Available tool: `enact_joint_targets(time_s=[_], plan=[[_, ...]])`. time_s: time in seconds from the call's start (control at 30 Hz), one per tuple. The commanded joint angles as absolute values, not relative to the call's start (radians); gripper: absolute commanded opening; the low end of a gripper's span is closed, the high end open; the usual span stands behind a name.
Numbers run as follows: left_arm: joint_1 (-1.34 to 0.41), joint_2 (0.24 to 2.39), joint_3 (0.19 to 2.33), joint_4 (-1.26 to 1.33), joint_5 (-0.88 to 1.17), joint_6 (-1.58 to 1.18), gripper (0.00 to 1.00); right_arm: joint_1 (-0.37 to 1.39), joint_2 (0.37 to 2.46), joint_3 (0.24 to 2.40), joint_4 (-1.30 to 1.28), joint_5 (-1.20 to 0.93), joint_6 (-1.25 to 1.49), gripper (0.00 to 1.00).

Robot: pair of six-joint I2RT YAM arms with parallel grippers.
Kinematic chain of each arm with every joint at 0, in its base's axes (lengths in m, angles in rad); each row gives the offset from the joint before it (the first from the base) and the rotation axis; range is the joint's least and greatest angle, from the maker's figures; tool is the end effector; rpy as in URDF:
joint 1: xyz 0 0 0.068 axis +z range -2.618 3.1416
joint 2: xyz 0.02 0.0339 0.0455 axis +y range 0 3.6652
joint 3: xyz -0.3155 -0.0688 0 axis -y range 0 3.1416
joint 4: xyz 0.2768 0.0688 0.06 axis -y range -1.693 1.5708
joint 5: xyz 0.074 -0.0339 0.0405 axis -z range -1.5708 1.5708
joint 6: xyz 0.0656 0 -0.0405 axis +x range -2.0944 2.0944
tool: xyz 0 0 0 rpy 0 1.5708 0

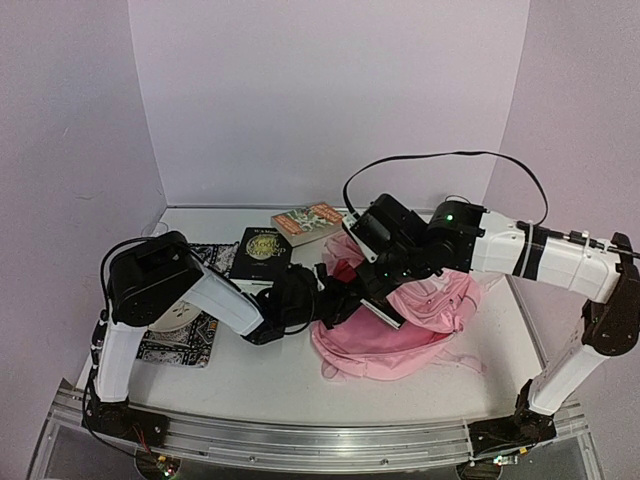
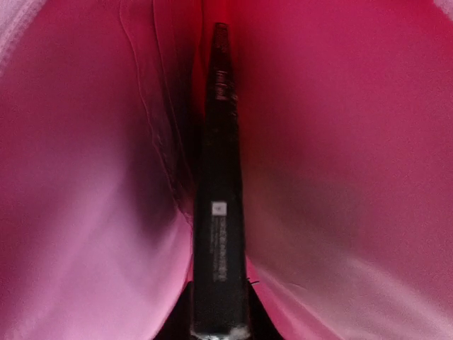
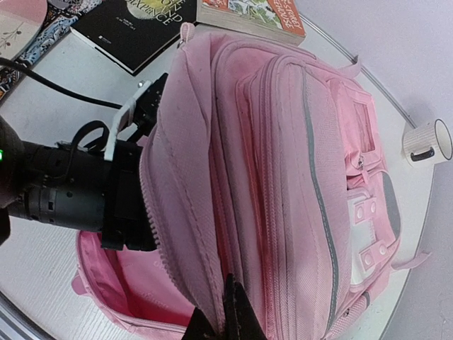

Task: Pack the student bag
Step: Place the book in the largest pocket of the bag.

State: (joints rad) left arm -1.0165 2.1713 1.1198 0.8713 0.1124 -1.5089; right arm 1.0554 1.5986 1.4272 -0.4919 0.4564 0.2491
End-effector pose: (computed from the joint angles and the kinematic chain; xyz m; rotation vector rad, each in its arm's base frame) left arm 0.2699 -0.4500 0.1383 -0.4358 2.1579 -1.7858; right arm 0.2304 0.3481 0.3590 -0.6202 2.0755 0.2399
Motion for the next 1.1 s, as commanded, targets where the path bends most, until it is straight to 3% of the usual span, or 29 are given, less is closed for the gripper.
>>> enact_joint_targets(time_s=[0.0,0.17,0.57,0.9,1.07], plan=[[-1.035,2.153,1.193,0.858,0.019,-1.350,0.35,1.065,1.567,1.431,-0.431,0.498,0.271,0.00],[-1.068,2.106,1.212,0.670,-0.100,-1.172,0.56,1.065,1.567,1.414,-0.431,0.513,0.273,0.00],[-1.122,1.889,1.098,0.431,-0.193,-0.956,0.94,1.060,1.539,1.322,-0.431,0.551,0.296,0.00],[-1.115,1.489,0.727,0.370,-0.283,-1.019,0.99,1.058,1.547,1.218,-0.431,0.497,0.333,0.00],[-1.011,1.346,0.603,0.347,-0.228,-1.084,0.99,1.058,1.570,1.174,-0.424,0.395,0.345,0.04]])
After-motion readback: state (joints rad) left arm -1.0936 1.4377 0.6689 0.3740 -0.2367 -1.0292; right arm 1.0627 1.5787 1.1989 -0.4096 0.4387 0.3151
